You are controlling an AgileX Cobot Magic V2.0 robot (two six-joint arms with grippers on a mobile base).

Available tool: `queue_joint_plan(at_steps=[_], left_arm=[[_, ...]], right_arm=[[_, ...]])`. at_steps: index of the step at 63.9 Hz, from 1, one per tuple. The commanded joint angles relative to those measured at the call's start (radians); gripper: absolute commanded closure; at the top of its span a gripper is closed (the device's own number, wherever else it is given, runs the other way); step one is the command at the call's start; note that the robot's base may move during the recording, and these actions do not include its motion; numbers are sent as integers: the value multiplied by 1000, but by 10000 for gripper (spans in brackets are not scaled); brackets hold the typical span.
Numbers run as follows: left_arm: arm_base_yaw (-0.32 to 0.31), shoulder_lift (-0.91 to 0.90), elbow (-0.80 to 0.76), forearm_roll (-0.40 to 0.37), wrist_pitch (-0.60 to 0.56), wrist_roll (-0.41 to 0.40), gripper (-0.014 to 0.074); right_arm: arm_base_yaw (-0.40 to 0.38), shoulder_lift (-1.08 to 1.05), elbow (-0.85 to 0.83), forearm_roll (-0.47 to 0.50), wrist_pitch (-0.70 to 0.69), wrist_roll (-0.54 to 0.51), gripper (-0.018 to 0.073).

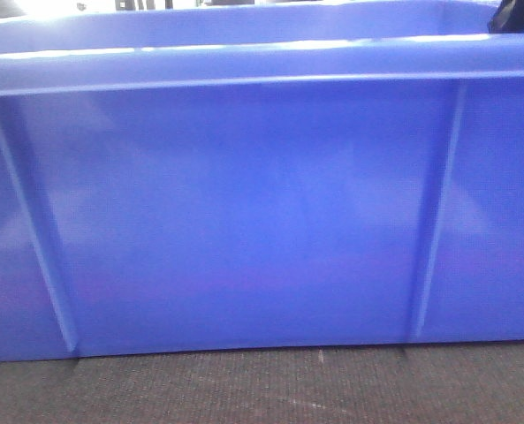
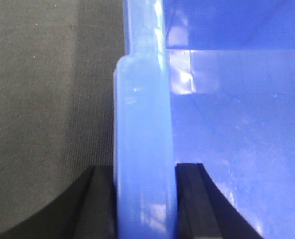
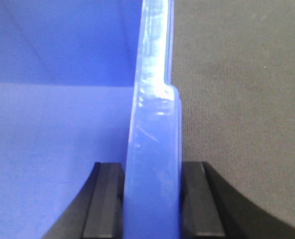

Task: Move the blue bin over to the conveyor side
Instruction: 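Lower the bin with both grippers onto the conveyor belt, then open both grippers and release the bin walls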

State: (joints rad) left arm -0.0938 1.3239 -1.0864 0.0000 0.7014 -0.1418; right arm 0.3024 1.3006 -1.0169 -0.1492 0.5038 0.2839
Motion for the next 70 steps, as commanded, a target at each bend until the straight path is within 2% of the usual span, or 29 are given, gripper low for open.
queue_joint_plan(at_steps=[1, 19, 24, 28, 33, 39, 40, 45, 49, 58, 70], left_arm=[[-11, -11, -10, -56, -102, 6, 614], [-11, -11, -3, -56, -92, 7, 589], [-11, -11, -3, -56, -92, 7, 489], [-11, -11, -3, -56, -100, 7, 360], [-11, -11, -3, -56, -111, 7, 225], [-11, -11, -3, -56, -116, 7, 108], [-11, -11, -3, -56, -116, 7, 97], [-11, -11, -3, -56, -120, 7, 67], [-11, -11, -11, -56, -117, 7, 67], [-11, -20, -44, -56, -105, 7, 67], [-11, -54, -142, -56, -16, 7, 71]], right_arm=[[8, -9, -18, 13, -99, -19, 648], [8, 6, -18, 13, -97, -19, 648], [8, 6, -18, 13, -86, -19, 645], [8, 6, -18, 13, -74, -19, 632], [8, 6, -18, 13, -58, -19, 517], [8, 6, -18, 13, -55, -19, 294], [8, 6, -18, 13, -55, -19, 235], [8, 6, -18, 0, -60, -19, 67], [8, 6, -26, -19, -56, -19, 1], [8, 2, -83, -37, 3, -19, 12], [8, -23, -215, -40, 136, -21, 17]])
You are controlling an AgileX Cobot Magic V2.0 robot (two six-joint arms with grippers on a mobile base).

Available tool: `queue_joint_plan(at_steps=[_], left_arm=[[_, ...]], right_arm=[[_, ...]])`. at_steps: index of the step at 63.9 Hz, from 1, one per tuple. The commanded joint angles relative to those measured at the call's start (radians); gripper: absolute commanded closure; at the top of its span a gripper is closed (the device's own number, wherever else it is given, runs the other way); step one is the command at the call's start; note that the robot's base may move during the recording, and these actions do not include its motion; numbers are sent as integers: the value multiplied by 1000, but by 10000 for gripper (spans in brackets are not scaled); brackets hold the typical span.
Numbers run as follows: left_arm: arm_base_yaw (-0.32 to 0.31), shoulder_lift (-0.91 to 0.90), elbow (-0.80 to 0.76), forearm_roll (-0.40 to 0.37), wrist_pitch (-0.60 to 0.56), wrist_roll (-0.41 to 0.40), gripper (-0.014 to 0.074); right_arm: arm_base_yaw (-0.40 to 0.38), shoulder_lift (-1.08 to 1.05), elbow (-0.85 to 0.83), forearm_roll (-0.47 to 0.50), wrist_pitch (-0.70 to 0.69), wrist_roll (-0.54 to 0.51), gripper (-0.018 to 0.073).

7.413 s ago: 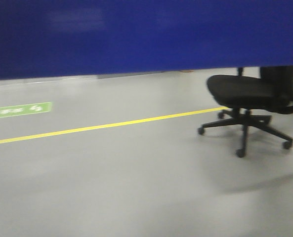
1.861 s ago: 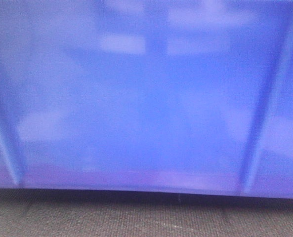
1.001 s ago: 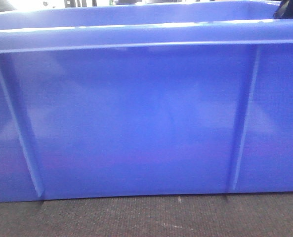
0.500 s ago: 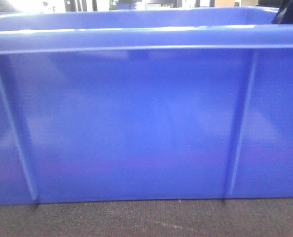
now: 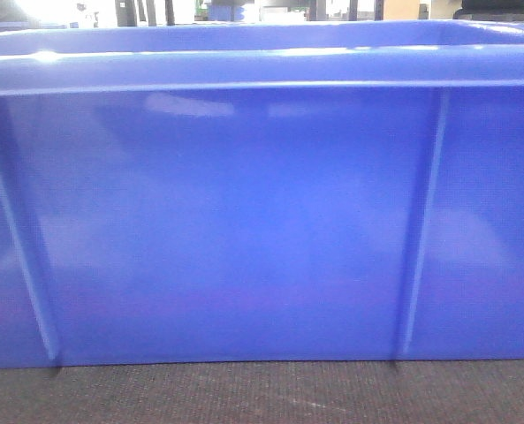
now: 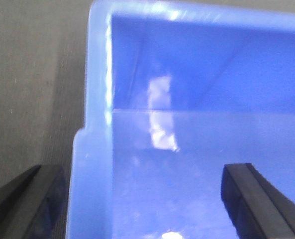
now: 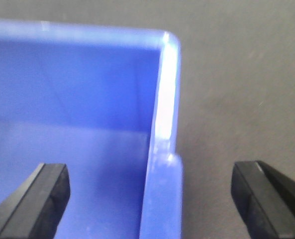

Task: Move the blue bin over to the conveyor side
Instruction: 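Open both grippers and release the bin walls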

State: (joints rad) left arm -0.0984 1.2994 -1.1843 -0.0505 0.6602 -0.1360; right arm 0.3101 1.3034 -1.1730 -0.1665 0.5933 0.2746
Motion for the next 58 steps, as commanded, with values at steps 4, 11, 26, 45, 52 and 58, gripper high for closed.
queue_joint_plan(at_steps=[4, 11, 26, 45, 52, 58], left_arm=[[-6, -50, -92, -5, 44, 2, 94], [-6, -91, -144, -5, 44, 2, 258], [-6, -147, -169, -5, 26, 2, 605], [-6, -177, -149, -5, 11, -10, 603], [-6, -250, -47, -3, -13, -47, 603], [-6, -352, 102, -3, -97, -75, 603]], right_arm=[[0, -39, -100, -22, 72, -14, 60], [0, -69, -164, -22, 96, -14, 328], [0, -133, -176, -22, 77, -14, 617], [0, -203, -176, -22, 131, -14, 648], [0, -288, -92, -56, 119, -14, 647], [0, -394, 44, -64, 50, -14, 647]])
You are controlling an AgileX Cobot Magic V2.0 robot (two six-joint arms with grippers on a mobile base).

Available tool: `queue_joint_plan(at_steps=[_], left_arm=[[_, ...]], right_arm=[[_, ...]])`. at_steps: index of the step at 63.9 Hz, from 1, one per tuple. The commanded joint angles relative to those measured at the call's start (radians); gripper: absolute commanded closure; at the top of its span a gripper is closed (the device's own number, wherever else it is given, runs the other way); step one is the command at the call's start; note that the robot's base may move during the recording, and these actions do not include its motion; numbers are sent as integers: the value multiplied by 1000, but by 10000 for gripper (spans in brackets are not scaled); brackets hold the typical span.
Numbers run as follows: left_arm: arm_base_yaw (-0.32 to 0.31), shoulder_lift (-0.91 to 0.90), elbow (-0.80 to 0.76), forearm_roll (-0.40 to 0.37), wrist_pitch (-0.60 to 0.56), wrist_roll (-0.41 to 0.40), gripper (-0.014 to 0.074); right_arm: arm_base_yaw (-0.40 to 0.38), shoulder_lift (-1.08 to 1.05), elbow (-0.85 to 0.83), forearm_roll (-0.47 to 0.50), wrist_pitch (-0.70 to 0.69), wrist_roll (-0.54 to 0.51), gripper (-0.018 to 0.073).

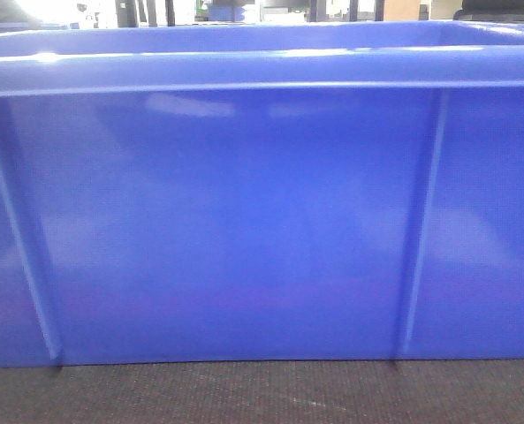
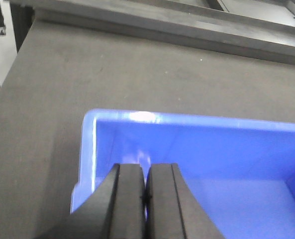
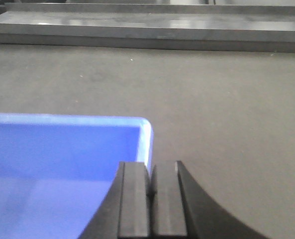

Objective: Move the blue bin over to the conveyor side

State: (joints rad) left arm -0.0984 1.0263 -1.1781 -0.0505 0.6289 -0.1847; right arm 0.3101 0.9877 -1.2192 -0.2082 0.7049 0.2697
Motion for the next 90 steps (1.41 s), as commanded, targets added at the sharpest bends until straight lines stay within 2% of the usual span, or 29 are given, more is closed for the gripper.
queue_joint_plan(at_steps=[1, 7, 13, 21, 32, 45, 49, 58, 66, 90], left_arm=[[-6, -94, 118, -3, -79, -26, 603], [-6, -194, 263, 0, -174, -28, 603], [-6, -301, 381, 20, -205, -28, 603], [-6, -439, 491, 51, -205, -28, 603], [-6, -629, 626, 149, -207, -28, 603], [-6, -837, 763, 158, -207, -28, 603], [-6, -899, 800, 158, -207, -28, 603], [-4, -1026, 850, 178, -197, -28, 603], [-4, -1026, 847, 233, -202, -28, 603], [-4, -1026, 847, 233, -206, -28, 603]], right_arm=[[0, -94, 111, -24, -75, -9, 647], [0, -205, 255, -27, -179, -9, 647], [0, -318, 381, -27, -243, -9, 647], [0, -463, 513, -27, -241, -9, 647], [0, -666, 680, -27, -243, -9, 647], [0, -909, 827, -28, -243, -9, 647], [0, -988, 855, -33, -241, -9, 647], [0, -988, 873, -29, -191, -9, 647], [0, -988, 873, -29, -173, -9, 647], [0, -988, 873, -29, -174, -9, 647]])
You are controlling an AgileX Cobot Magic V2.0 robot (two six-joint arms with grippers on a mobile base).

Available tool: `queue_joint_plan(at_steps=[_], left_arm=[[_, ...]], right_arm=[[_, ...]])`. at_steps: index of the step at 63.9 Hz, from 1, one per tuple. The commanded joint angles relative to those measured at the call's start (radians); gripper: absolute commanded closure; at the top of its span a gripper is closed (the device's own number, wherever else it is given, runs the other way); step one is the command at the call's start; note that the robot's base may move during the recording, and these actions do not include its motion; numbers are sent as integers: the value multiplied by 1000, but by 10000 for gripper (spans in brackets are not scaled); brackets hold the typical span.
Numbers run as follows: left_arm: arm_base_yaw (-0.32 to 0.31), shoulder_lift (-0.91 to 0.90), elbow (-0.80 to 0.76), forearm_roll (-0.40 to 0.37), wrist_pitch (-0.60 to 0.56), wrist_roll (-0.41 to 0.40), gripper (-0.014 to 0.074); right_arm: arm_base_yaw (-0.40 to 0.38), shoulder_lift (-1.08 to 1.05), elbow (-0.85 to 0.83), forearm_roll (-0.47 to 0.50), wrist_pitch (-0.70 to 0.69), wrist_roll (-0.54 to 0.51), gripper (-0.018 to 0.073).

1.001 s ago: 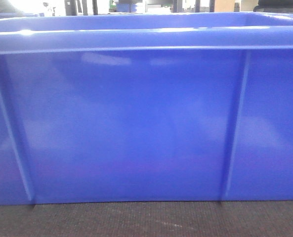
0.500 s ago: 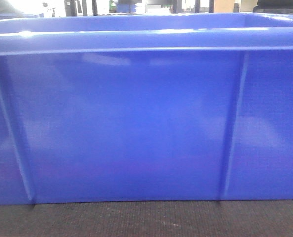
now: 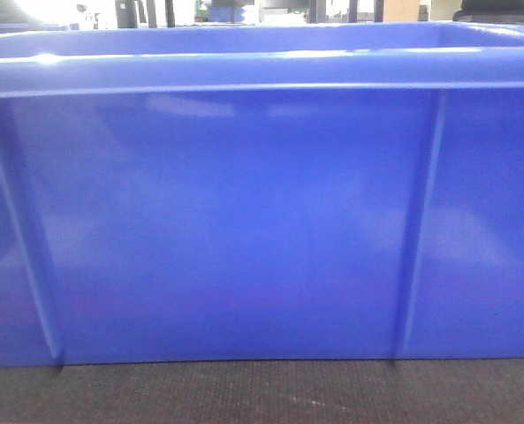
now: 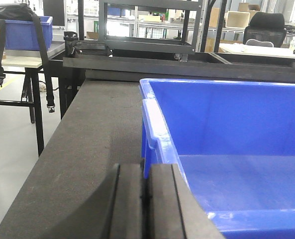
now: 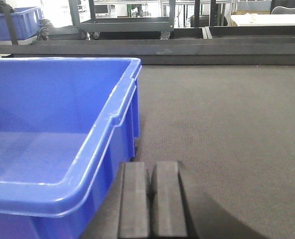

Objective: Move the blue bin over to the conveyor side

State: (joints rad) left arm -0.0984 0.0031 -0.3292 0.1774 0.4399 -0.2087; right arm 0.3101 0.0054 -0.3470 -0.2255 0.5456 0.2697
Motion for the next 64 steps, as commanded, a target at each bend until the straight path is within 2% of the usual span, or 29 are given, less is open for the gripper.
queue_joint_plan(at_steps=[1, 32, 38, 41, 48, 50, 55, 64], left_arm=[[-4, -3, -2, 5, -17, -4, 603], [-4, -3, -2, 5, -17, -4, 603], [-4, -3, -2, 5, -17, -4, 603], [-4, -3, -2, 5, -17, -4, 603], [-4, -3, -2, 5, -17, -4, 603], [-4, -3, -2, 5, -17, -4, 603], [-4, -3, -2, 5, -17, -4, 603], [-4, -3, -2, 5, -17, -4, 603]], right_arm=[[0, -5, 1, -12, -14, -9, 647], [0, -5, 3, -10, -16, -9, 647], [-31, -5, 25, -10, -37, -11, 647], [-51, -5, 38, 1, -57, -50, 647], [-119, -5, 74, 130, -145, -288, 647], [-136, -5, 91, 164, -183, -322, 647], [-184, -5, 127, 197, -284, -343, 647], [-242, -5, 166, 203, -311, -343, 647]])
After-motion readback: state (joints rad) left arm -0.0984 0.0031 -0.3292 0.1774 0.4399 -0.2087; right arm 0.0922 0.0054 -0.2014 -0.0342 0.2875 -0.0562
